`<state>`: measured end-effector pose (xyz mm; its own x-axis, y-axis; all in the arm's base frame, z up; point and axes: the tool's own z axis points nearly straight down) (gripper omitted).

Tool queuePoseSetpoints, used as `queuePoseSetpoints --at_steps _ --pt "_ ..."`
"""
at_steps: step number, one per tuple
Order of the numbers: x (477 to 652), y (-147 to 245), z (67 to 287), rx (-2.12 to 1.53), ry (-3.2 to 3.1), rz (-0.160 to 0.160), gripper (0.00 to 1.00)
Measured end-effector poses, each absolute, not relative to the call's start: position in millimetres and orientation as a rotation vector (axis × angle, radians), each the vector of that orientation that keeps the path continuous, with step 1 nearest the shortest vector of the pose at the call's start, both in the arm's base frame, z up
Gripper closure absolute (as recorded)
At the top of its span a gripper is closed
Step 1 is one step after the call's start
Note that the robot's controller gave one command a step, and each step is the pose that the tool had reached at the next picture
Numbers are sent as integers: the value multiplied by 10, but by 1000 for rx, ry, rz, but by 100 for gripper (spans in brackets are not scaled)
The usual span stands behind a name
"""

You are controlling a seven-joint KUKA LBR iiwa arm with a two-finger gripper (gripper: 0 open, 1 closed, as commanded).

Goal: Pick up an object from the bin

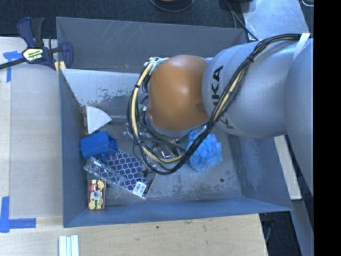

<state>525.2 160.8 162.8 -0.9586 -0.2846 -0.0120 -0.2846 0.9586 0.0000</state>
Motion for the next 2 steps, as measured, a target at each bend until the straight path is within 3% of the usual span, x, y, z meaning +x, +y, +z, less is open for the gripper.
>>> queuePoseSetpoints --at_steps 1,2 --pt "5455 1791 1114 -424 3108 3 0" --pt "5595 1855 710 -656 3058 1 0"
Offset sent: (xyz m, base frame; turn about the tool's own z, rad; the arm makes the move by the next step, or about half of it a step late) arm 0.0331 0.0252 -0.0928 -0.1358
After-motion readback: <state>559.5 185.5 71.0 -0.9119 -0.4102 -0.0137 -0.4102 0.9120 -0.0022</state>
